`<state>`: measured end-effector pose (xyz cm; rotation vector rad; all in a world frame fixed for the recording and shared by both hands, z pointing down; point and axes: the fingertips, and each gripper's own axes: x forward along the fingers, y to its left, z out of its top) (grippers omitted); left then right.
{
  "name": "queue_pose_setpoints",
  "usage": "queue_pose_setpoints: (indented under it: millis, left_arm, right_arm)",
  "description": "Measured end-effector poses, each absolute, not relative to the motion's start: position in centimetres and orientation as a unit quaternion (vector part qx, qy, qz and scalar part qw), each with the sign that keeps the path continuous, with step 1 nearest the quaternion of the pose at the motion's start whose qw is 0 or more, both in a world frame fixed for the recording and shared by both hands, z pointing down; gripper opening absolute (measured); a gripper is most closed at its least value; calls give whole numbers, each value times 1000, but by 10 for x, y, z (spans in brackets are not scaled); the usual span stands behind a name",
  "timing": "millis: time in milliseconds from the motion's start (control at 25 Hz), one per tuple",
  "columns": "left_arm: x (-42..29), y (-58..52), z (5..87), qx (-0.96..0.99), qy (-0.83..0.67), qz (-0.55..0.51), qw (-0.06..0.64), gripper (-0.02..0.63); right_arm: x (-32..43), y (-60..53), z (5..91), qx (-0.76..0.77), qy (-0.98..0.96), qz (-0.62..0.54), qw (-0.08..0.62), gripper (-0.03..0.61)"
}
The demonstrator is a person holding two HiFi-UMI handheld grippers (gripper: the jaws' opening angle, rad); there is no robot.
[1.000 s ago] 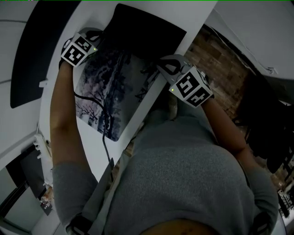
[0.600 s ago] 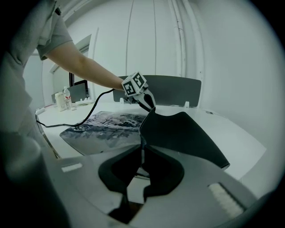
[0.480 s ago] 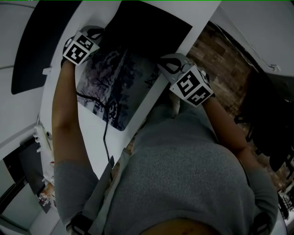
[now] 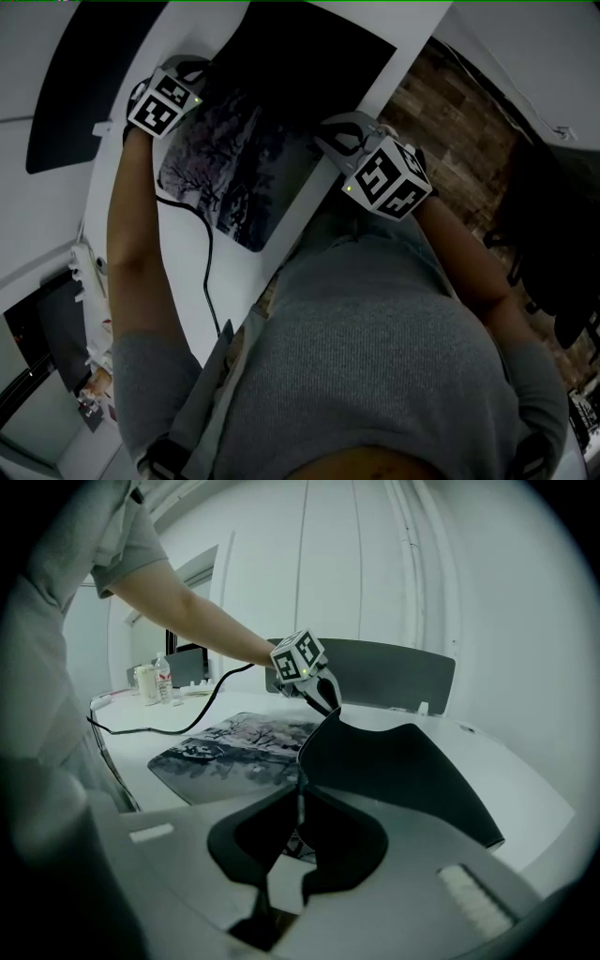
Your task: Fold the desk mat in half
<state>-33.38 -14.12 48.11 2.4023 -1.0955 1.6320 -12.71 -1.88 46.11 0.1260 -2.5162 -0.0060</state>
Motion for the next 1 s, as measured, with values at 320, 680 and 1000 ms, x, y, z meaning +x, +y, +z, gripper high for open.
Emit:
queue_pose_setpoints:
  millis: [320,680,1000]
  left_arm:
    - [-342,-108,485,761,-371,531,37,32]
    - [-353,-78,483,736,-415,532,53,32]
    - [-362,-61,480,742,-413,527,41,32]
  right_arm:
    - [-128,2,457,11,-955,22,296,29]
    - [-137,33,458,-49,-956,24,288,29]
    - [-146,54,461,-34,-954,3,297,29]
